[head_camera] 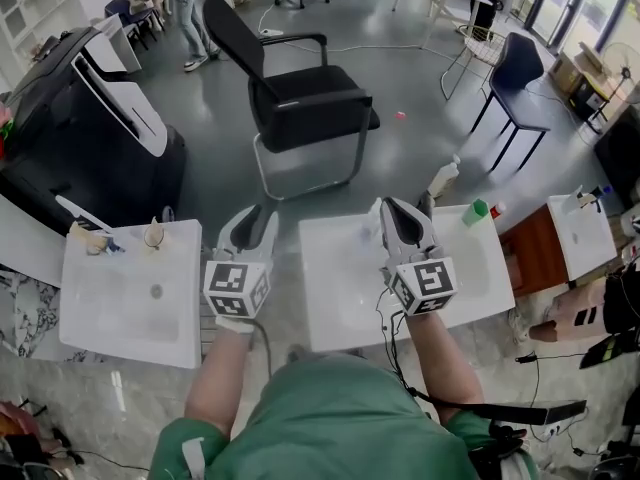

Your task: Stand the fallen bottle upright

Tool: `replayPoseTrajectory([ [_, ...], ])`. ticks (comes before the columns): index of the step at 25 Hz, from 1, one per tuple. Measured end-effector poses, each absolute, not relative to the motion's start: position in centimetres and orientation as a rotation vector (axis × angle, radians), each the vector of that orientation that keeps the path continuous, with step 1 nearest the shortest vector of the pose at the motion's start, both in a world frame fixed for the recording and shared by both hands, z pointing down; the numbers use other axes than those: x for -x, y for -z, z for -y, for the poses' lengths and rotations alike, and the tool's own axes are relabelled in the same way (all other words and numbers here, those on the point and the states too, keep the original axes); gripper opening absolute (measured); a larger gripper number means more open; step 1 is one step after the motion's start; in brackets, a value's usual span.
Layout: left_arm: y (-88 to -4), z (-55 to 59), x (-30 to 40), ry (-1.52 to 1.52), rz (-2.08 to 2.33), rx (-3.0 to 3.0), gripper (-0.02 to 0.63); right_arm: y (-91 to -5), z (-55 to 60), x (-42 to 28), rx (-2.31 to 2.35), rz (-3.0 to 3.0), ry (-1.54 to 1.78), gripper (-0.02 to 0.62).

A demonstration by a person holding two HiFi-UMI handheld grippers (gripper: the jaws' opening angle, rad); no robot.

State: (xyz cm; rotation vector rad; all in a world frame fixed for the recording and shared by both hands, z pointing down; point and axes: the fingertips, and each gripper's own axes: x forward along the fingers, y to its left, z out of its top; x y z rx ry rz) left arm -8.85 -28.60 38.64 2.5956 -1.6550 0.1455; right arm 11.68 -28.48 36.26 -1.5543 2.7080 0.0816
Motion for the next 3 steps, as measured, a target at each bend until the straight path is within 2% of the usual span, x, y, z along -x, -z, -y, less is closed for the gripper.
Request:
replayPoseTrajectory([
  [3, -39.21, 28.91, 8.57, -0.157, 1.65, -2.587, 0.112, -36.81, 28.9, -12.01, 1.557, -2.709, -0.06, 0.002],
])
